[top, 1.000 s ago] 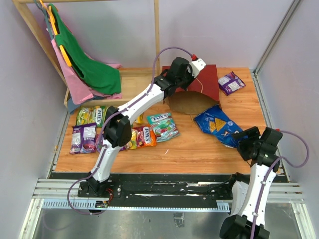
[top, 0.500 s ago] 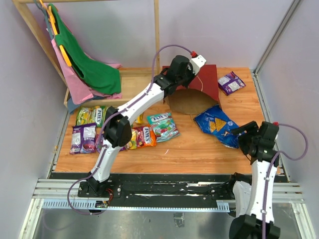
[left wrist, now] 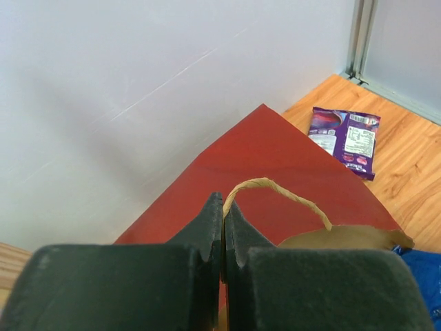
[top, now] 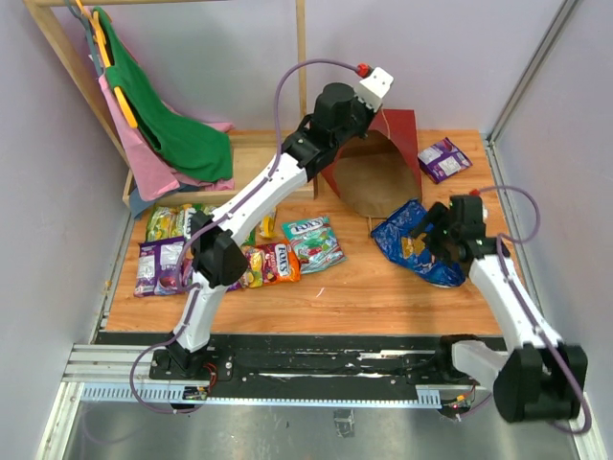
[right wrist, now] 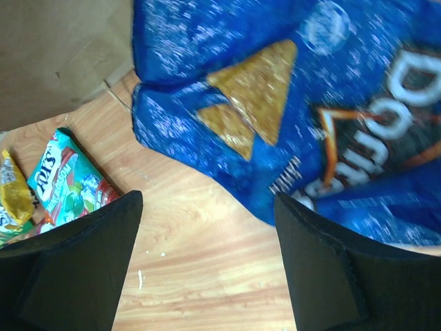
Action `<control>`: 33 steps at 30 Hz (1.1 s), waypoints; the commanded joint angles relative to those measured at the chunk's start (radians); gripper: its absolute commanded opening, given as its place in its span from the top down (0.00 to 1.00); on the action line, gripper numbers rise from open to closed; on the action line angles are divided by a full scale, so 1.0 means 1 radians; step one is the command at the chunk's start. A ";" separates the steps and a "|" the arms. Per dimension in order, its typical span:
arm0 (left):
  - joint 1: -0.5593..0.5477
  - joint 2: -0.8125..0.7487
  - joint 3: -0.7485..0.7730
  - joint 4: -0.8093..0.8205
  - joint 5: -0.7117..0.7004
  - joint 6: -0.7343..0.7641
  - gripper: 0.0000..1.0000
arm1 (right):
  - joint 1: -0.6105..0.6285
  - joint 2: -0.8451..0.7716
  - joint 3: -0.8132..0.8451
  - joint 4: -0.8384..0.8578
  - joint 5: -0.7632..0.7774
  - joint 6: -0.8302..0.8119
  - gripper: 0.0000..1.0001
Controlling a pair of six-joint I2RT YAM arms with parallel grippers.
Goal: Take the snacks out of the paper bag
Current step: Place the snack at the center of the board.
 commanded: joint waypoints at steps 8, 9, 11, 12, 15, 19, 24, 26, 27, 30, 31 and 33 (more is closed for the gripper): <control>-0.018 -0.045 -0.031 0.054 -0.033 0.033 0.99 | 0.079 0.427 0.135 0.232 -0.055 -0.177 0.19; -0.018 -0.045 -0.033 0.054 -0.039 0.039 0.99 | 0.079 0.428 0.118 0.229 -0.042 -0.178 0.19; -0.018 -0.047 -0.041 0.055 -0.053 0.055 0.99 | 0.071 0.396 0.055 0.238 -0.011 -0.173 0.17; -0.018 -0.048 -0.046 0.055 -0.060 0.059 1.00 | 0.061 0.368 0.019 0.238 -0.001 -0.172 0.17; -0.016 -0.048 -0.064 0.058 -0.070 0.073 1.00 | 0.006 0.269 -0.083 0.205 0.021 -0.176 0.14; -0.018 -0.036 -0.063 0.058 -0.074 0.070 0.99 | -0.161 0.127 -0.205 0.155 0.024 -0.180 0.12; -0.017 -0.015 -0.043 0.055 -0.071 0.066 0.99 | -0.348 -0.061 -0.286 0.105 0.054 -0.179 0.10; -0.018 -0.003 -0.023 0.046 -0.079 0.069 0.99 | -0.381 -0.114 -0.298 0.088 0.098 -0.170 0.06; -0.018 0.001 -0.017 0.043 -0.082 0.072 0.99 | -0.395 -0.137 -0.306 0.085 0.124 -0.162 0.04; -0.017 0.001 -0.016 0.042 -0.103 0.084 0.99 | -0.464 -0.177 -0.316 0.064 0.159 -0.148 0.01; -0.017 -0.001 -0.017 0.040 -0.112 0.090 0.98 | -0.500 -0.184 -0.312 0.049 0.164 -0.141 0.02; -0.016 -0.002 -0.019 0.041 -0.135 0.104 0.98 | -0.592 -0.198 -0.315 0.034 0.140 -0.134 0.02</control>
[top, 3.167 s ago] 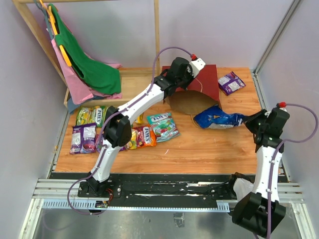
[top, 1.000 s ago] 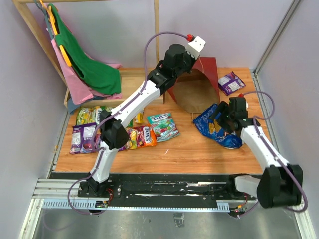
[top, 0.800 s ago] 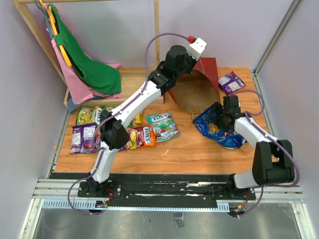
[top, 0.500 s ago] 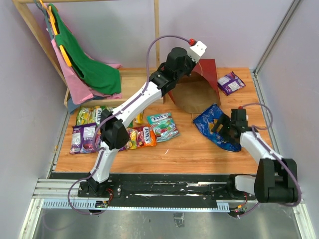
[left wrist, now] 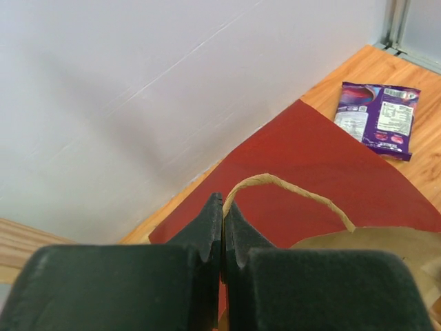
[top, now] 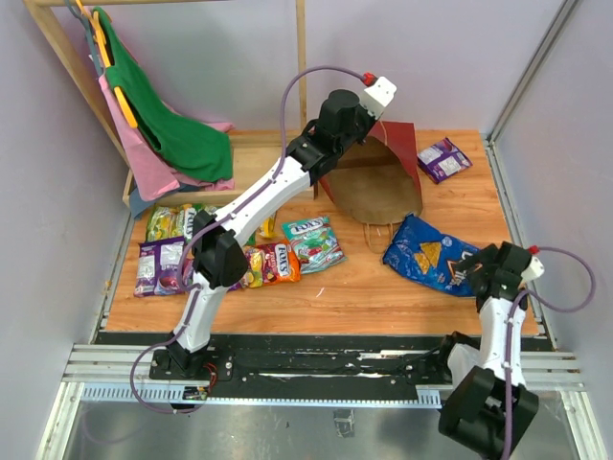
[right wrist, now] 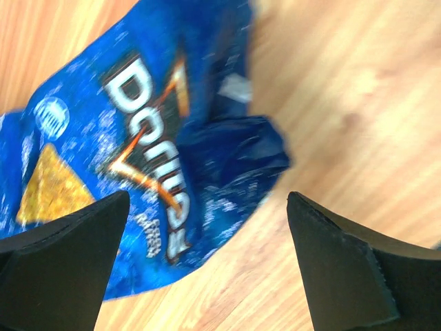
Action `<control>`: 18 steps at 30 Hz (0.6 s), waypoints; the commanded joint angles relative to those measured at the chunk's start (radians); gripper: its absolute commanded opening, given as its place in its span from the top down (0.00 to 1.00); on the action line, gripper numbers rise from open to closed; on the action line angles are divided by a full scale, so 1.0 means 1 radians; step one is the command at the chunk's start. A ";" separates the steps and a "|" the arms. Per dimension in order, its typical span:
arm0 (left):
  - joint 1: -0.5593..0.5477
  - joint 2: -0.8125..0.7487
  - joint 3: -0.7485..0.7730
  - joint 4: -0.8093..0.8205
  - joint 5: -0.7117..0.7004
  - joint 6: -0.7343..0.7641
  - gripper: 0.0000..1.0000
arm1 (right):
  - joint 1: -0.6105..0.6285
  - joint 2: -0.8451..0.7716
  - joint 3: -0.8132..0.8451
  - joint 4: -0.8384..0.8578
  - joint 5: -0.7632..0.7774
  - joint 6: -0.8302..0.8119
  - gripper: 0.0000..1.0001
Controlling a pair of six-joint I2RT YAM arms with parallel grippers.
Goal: Take the snacks out of the paper bag
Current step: Place the snack at the center of the board.
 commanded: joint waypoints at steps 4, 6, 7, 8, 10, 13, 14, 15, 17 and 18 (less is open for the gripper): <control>-0.002 0.008 0.043 0.041 -0.087 0.055 0.97 | -0.213 -0.038 -0.003 -0.031 -0.090 0.039 0.00; -0.002 0.010 0.053 0.041 -0.084 0.053 0.97 | -0.155 -0.038 0.026 -0.009 -0.164 0.032 0.04; -0.002 0.012 0.056 0.041 -0.082 0.049 0.97 | -0.090 -0.039 0.048 -0.010 -0.146 0.027 0.05; -0.002 0.014 0.060 0.039 -0.080 0.044 0.97 | 0.000 -0.040 0.075 -0.012 -0.090 0.014 0.05; -0.002 0.015 0.058 0.034 -0.081 0.032 0.97 | 0.182 -0.037 0.139 -0.020 0.002 -0.035 0.05; -0.002 0.007 0.023 0.031 -0.107 0.024 0.97 | 0.393 0.022 0.236 -0.037 0.072 -0.150 0.03; -0.002 0.000 0.003 0.033 -0.115 0.022 0.98 | 0.434 0.058 0.273 -0.057 0.088 -0.184 0.03; -0.002 -0.006 -0.015 0.038 -0.122 0.022 0.98 | 0.476 0.097 0.310 -0.084 0.108 -0.211 0.03; 0.000 -0.011 -0.033 0.039 -0.127 0.019 0.98 | 0.567 0.171 0.370 -0.132 0.163 -0.251 0.03; 0.000 -0.010 -0.030 0.033 -0.126 0.016 0.98 | 0.604 0.194 0.385 -0.144 0.189 -0.260 0.03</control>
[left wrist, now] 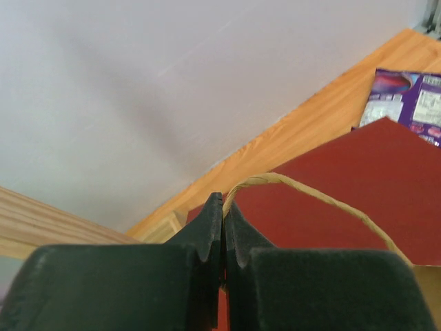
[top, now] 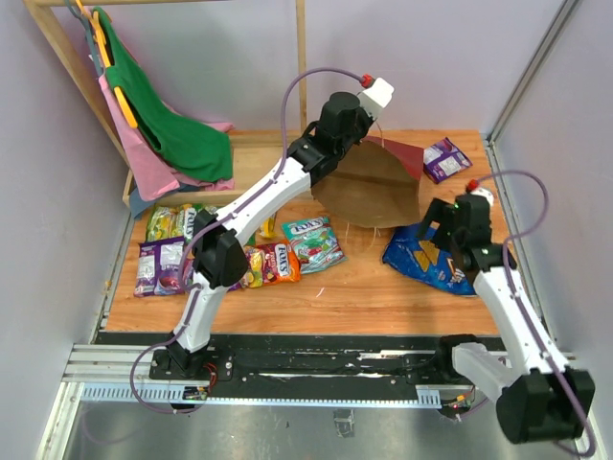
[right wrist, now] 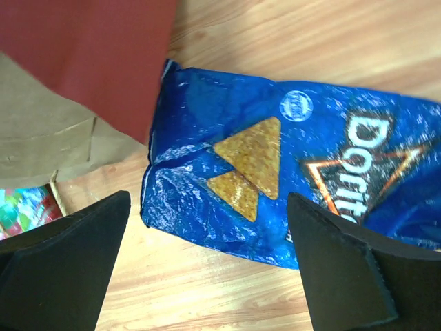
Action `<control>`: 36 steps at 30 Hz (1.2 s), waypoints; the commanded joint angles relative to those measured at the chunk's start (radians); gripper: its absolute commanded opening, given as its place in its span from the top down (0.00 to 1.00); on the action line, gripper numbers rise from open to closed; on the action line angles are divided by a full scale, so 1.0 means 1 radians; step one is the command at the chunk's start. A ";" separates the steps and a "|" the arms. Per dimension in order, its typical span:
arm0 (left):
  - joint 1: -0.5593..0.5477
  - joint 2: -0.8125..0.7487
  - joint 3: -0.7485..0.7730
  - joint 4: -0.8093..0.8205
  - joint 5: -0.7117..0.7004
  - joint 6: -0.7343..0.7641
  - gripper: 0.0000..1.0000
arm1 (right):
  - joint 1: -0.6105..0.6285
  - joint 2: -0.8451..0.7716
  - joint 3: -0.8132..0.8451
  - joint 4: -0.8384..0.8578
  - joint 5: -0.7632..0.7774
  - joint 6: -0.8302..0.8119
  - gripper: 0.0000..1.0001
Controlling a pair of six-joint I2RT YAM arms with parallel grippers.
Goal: Take the snacks out of the paper bag
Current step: Place the snack at the center of the board, then adjust the paper bag at the center of the board.
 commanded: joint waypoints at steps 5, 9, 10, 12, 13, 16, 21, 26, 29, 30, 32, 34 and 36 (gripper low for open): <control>0.002 0.007 0.034 -0.031 -0.018 -0.009 0.97 | 0.203 0.040 -0.048 0.088 -0.036 -0.150 0.02; 0.002 0.005 0.033 -0.028 -0.008 -0.006 0.97 | 0.237 -0.011 -0.112 0.233 -0.152 -0.125 0.01; 0.002 0.007 0.034 -0.026 -0.008 -0.006 0.97 | 0.247 -0.014 -0.113 0.247 -0.162 -0.125 0.01; 0.002 0.012 0.035 -0.025 -0.008 -0.007 0.97 | 0.273 -0.018 -0.116 0.286 -0.190 -0.143 0.02; 0.002 0.014 0.037 -0.027 -0.006 -0.008 0.97 | 0.287 -0.018 -0.116 0.296 -0.195 -0.160 0.02; 0.002 0.015 0.039 -0.030 -0.004 -0.009 0.97 | 0.307 0.008 -0.101 0.273 -0.120 -0.199 0.03; 0.002 0.016 0.052 -0.040 -0.003 -0.001 0.96 | 0.306 0.072 -0.074 0.251 0.011 -0.198 0.01; 0.002 0.013 0.055 -0.047 -0.007 0.010 0.96 | 0.306 0.107 -0.037 0.307 0.088 -0.140 0.02; 0.002 0.011 0.057 -0.049 -0.007 0.011 0.96 | 0.304 0.142 -0.020 0.330 0.169 -0.098 0.02; 0.002 0.010 0.055 -0.050 -0.007 0.012 0.96 | 0.301 0.152 -0.014 0.335 0.186 -0.091 0.02; 0.002 0.008 0.051 -0.053 -0.010 0.016 0.96 | 0.290 0.172 -0.002 0.356 0.183 -0.098 0.02; 0.002 0.007 0.048 -0.052 -0.013 0.022 0.97 | 0.279 0.184 0.015 0.368 0.181 -0.115 0.02; 0.003 0.007 0.047 -0.053 -0.013 0.026 0.97 | 0.265 0.189 0.034 0.374 0.184 -0.132 0.01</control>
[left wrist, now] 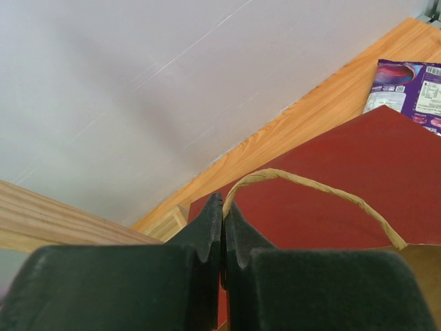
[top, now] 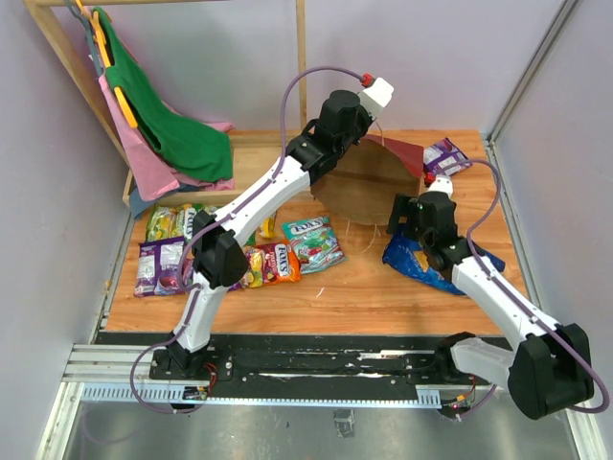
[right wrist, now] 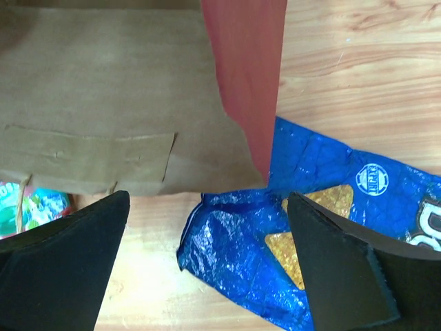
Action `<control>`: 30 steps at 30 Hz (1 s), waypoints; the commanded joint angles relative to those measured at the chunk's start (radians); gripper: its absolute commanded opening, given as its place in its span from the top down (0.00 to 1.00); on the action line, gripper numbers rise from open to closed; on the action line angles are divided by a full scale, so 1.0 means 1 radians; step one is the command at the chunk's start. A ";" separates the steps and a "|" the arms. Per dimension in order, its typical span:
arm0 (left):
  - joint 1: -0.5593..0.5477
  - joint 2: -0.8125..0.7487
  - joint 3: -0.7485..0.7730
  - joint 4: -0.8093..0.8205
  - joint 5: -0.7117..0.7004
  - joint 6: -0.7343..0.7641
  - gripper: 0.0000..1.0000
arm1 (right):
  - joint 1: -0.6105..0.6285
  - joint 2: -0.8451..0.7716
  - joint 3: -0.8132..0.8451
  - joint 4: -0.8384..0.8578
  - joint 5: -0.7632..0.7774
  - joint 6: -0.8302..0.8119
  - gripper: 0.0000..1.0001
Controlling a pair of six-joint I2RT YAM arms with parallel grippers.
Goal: Take the snacks out of the paper bag
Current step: Adjust the paper bag at the center of the board.
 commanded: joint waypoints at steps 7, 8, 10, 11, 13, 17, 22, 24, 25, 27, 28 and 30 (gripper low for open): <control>0.003 0.007 0.027 0.011 -0.004 0.022 0.97 | -0.110 0.051 0.116 0.083 0.013 -0.065 0.14; 0.004 0.008 0.025 0.011 -0.003 0.022 0.97 | -0.121 0.063 0.131 0.081 0.002 -0.069 0.17; 0.004 0.007 0.026 0.010 -0.002 0.022 0.97 | -0.131 0.087 0.150 0.084 -0.008 -0.078 0.27; 0.004 0.007 0.025 0.011 -0.002 0.022 0.97 | -0.132 0.101 0.159 0.090 -0.014 -0.083 0.32; 0.004 0.007 0.025 0.011 -0.001 0.022 0.97 | -0.135 0.130 0.184 0.094 -0.033 -0.094 0.44; 0.004 0.006 0.020 0.008 0.000 0.021 0.97 | -0.137 0.182 0.228 0.093 -0.049 -0.102 0.63; 0.004 0.003 0.006 0.012 0.003 0.023 0.94 | -0.137 0.194 0.257 0.071 -0.053 -0.101 0.87; 0.005 0.004 0.006 0.004 0.017 0.024 0.92 | -0.138 0.179 0.266 0.050 -0.052 -0.093 0.95; 0.006 0.005 0.011 -0.008 0.034 0.023 0.90 | -0.137 0.171 0.272 0.039 -0.052 -0.085 0.99; 0.006 0.009 0.035 -0.028 0.050 0.013 0.72 | -0.138 0.158 0.288 0.012 -0.048 -0.066 0.99; 0.006 0.011 0.053 -0.043 0.052 0.007 0.58 | -0.137 0.155 0.311 -0.007 -0.045 -0.057 0.99; 0.006 0.012 0.090 -0.077 0.054 -0.006 0.17 | -0.138 0.163 0.371 -0.067 -0.043 -0.038 0.99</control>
